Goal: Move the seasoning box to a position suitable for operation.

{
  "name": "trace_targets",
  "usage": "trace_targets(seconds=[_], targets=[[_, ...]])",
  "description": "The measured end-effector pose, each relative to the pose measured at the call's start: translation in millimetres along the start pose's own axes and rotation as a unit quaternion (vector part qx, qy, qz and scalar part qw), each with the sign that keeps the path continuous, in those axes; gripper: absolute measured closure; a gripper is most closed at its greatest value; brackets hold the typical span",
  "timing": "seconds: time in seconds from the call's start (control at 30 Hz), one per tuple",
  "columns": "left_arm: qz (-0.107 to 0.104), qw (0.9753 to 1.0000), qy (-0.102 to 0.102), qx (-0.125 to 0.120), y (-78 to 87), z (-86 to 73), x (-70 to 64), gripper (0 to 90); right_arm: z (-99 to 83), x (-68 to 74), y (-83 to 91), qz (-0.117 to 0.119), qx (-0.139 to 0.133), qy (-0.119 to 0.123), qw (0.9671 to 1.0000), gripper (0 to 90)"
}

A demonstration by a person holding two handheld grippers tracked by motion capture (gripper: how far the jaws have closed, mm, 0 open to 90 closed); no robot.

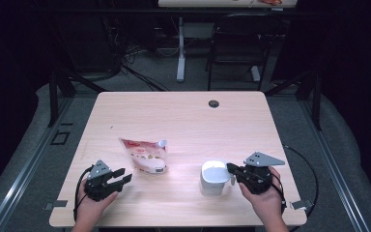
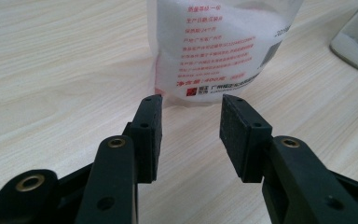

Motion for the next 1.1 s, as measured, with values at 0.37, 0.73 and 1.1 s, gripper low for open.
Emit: trace_targets(seconds=[0.37, 0.73, 1.1], targets=[[0.0, 1.0, 0.0, 0.0, -0.1, 0.0, 0.0, 59.3, -0.6, -0.6, 0.5, 0.002, -0.002, -0.005, 1.0, 90.0], [0.0, 1.0, -0.002, 0.0, -0.1, 0.1, 0.1, 59.3, -0.9, -1.4, 1.1, 0.003, -0.001, -0.004, 1.0, 90.0], [0.0, 1.0, -0.002, 0.0, -0.4, 0.0, -0.1, 59.3, -1.7, -1.4, 2.1, 0.003, 0.0, -0.008, 1.0, 90.0]])
Point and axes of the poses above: each handheld gripper's, and its own axes: y roughly backward along the jaws, z roughly out of its top, x roughly to its left, the point moved 4 cm from there along -y, roughly forward along the jaws, and after that the axes turned 6 degrees about z, right-handed, at the moved point
